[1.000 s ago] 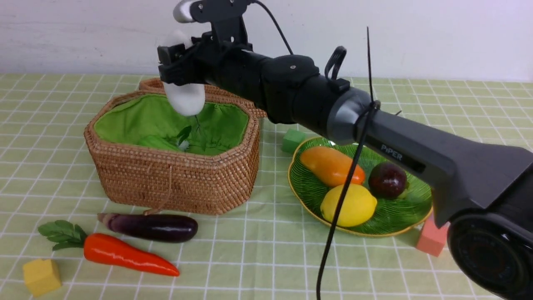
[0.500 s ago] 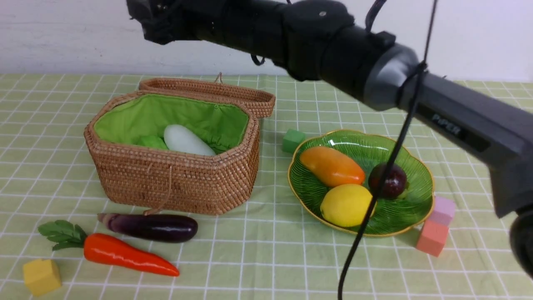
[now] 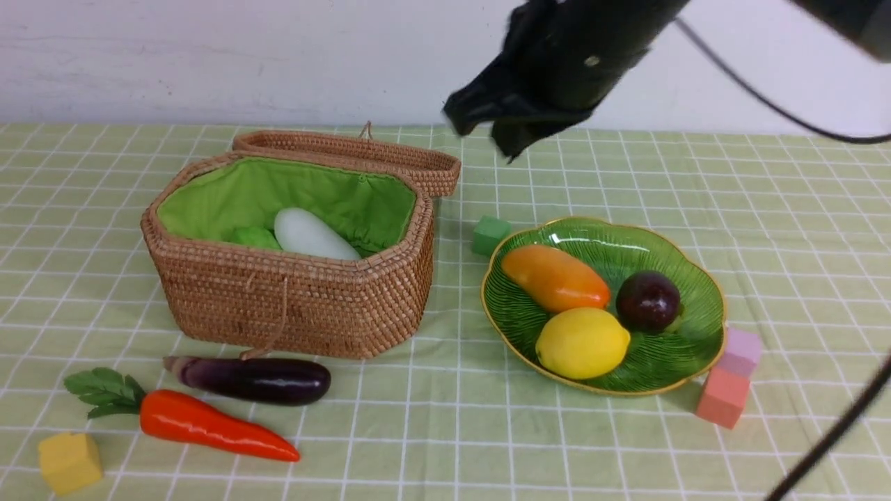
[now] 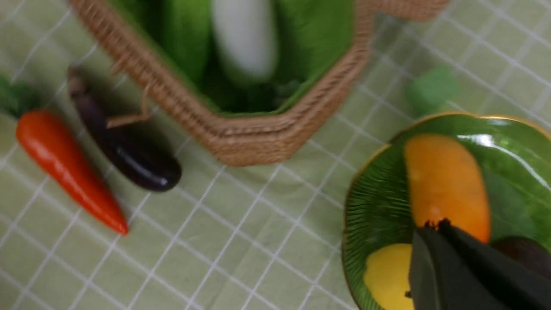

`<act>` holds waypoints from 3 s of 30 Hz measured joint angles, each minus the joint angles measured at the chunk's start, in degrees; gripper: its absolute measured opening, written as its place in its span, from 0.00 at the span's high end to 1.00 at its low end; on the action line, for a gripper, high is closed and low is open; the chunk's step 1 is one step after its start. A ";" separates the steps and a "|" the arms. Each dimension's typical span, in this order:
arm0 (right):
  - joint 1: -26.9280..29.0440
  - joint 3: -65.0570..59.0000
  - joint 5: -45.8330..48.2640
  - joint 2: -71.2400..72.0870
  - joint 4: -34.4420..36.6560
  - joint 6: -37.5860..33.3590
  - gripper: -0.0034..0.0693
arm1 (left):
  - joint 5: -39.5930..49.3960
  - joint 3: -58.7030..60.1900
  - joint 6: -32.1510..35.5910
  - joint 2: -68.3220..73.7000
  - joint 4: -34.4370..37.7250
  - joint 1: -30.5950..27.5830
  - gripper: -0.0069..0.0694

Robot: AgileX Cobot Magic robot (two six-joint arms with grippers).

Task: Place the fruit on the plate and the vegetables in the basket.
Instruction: Use the left arm to grab a carrot and put it into the left basket

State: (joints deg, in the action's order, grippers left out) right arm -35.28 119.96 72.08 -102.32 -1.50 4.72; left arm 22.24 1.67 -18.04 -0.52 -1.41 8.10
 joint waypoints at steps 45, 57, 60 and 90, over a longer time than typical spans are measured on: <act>22.71 -67.03 -31.13 78.85 -16.85 1.19 0.95 | 0.00 0.00 0.00 0.00 0.00 0.00 0.60; 31.86 -108.30 -43.74 102.99 -17.72 23.34 0.94 | 0.00 0.00 0.00 0.00 0.00 0.00 0.60; 31.87 -112.21 -43.99 102.99 -18.08 24.78 0.94 | 0.00 0.00 0.00 0.00 0.00 0.00 0.60; 34.86 -121.00 -49.91 102.99 -4.27 5.98 0.90 | 0.00 0.00 0.00 0.00 0.00 0.00 0.60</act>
State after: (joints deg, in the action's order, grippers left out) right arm -0.42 -1.04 22.16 0.67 -5.76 10.70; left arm 22.24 1.67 -18.04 -0.52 -1.41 8.10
